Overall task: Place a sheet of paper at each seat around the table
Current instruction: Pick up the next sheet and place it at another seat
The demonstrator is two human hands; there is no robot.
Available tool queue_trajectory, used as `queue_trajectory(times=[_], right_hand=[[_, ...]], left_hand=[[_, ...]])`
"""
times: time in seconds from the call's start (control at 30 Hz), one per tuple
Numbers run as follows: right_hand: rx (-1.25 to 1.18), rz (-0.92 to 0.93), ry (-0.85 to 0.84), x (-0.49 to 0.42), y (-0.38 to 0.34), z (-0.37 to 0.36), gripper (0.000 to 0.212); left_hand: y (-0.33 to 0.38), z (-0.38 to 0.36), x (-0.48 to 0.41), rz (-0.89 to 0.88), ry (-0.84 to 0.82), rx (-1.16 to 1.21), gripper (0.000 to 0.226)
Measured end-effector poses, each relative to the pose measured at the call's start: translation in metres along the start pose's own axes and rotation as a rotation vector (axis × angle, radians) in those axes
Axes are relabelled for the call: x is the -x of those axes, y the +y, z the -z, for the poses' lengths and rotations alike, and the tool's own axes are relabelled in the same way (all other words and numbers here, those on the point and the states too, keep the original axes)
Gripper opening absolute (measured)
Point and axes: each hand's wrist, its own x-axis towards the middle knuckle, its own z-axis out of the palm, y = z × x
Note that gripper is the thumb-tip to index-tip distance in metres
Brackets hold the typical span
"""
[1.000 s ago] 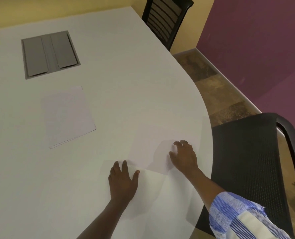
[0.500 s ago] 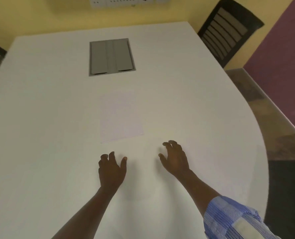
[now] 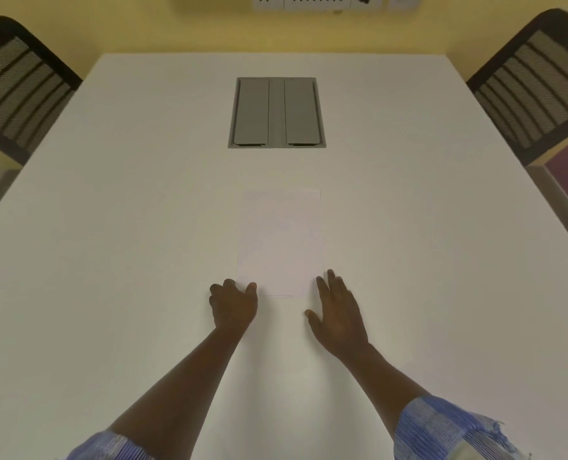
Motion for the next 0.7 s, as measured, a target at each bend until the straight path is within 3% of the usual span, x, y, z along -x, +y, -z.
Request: queue_trajectory(times=[0.27, 0.4, 0.7], right_hand=[[0.03, 0.057, 0.065, -0.011, 0.005, -0.014, 0.071], [0.027, 0.068, 0.073, -0.011, 0.007, -0.016, 0.071], [0.015, 0.056, 0.08, -0.01, 0.006, -0.019, 0.072]], left_hand=[[0.021, -0.008, -0.026, 0.214, 0.019, 0.182, 0.052], [0.019, -0.005, -0.033, 0.18, 0.043, 0.238, 0.029], [0.023, 0.007, -0.041, 0.1, 0.105, 0.171, 0.035]])
